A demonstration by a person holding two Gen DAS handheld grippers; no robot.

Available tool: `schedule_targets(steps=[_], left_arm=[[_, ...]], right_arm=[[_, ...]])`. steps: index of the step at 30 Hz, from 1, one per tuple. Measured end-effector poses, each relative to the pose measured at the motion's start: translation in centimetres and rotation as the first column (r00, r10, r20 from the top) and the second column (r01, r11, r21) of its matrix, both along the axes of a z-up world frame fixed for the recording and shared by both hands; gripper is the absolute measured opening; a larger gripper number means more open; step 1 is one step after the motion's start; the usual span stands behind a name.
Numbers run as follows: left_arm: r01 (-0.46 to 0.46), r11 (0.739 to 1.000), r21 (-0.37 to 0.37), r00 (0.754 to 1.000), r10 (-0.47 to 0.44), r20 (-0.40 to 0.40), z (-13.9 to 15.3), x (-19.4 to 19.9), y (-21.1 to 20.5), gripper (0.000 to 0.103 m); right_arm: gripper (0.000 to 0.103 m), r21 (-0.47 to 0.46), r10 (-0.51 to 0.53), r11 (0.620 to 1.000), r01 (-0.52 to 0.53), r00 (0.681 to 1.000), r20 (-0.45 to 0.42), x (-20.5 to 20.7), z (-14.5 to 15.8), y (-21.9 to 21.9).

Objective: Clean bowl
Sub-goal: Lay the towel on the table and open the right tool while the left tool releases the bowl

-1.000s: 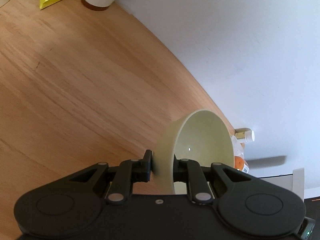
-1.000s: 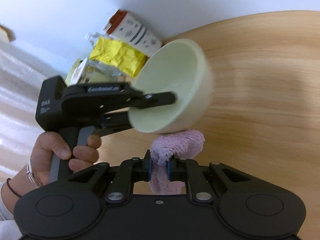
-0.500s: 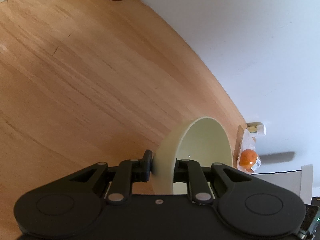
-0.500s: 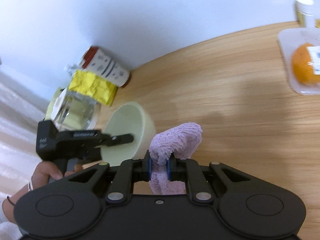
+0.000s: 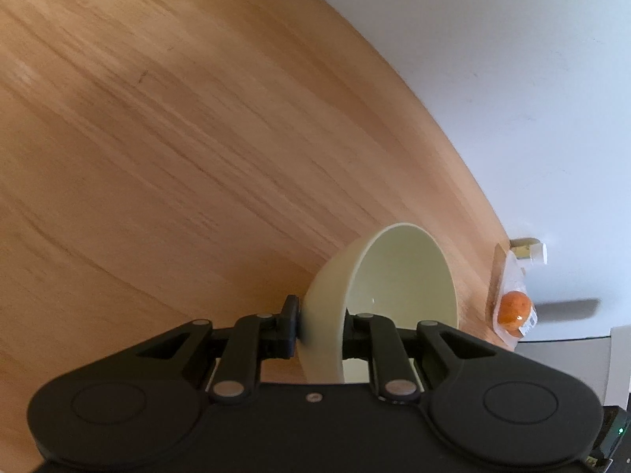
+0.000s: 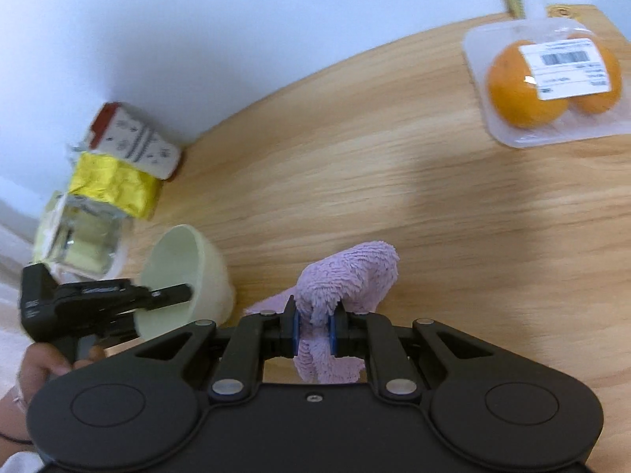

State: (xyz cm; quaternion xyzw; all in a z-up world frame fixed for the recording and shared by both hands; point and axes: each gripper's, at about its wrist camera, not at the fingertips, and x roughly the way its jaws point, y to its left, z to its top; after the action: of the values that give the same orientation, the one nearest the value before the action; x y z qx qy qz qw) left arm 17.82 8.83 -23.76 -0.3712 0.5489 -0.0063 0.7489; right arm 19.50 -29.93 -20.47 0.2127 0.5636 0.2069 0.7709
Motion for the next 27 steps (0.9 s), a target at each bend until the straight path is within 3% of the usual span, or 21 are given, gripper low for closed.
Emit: schedule_targets(steps=[16, 23, 27], left_arm=[[-0.004, 1.000, 0.004, 1.000, 0.004, 0.007, -0.6, -0.5, 0.3, 0.014], [0.044, 0.997, 0.060, 0.998, -0.046, 0.040, -0.3, -0.6, -0.3, 0.016], [0.067, 0.995, 0.076, 0.997, -0.070, 0.039, -0.1, -0.4, -0.6, 0.027]], right_arm=[[0.015, -0.145, -0.022, 0.989, 0.024, 1.000, 0.013, 0.6, -1.1, 0.9], [0.016, -0.194, 0.001, 0.981, 0.005, 1.000, 0.030, 0.7, -1.4, 1.1], [0.017, -0.211, 0.009, 0.977, -0.003, 1.000, 0.029, 0.7, -1.6, 1.2]])
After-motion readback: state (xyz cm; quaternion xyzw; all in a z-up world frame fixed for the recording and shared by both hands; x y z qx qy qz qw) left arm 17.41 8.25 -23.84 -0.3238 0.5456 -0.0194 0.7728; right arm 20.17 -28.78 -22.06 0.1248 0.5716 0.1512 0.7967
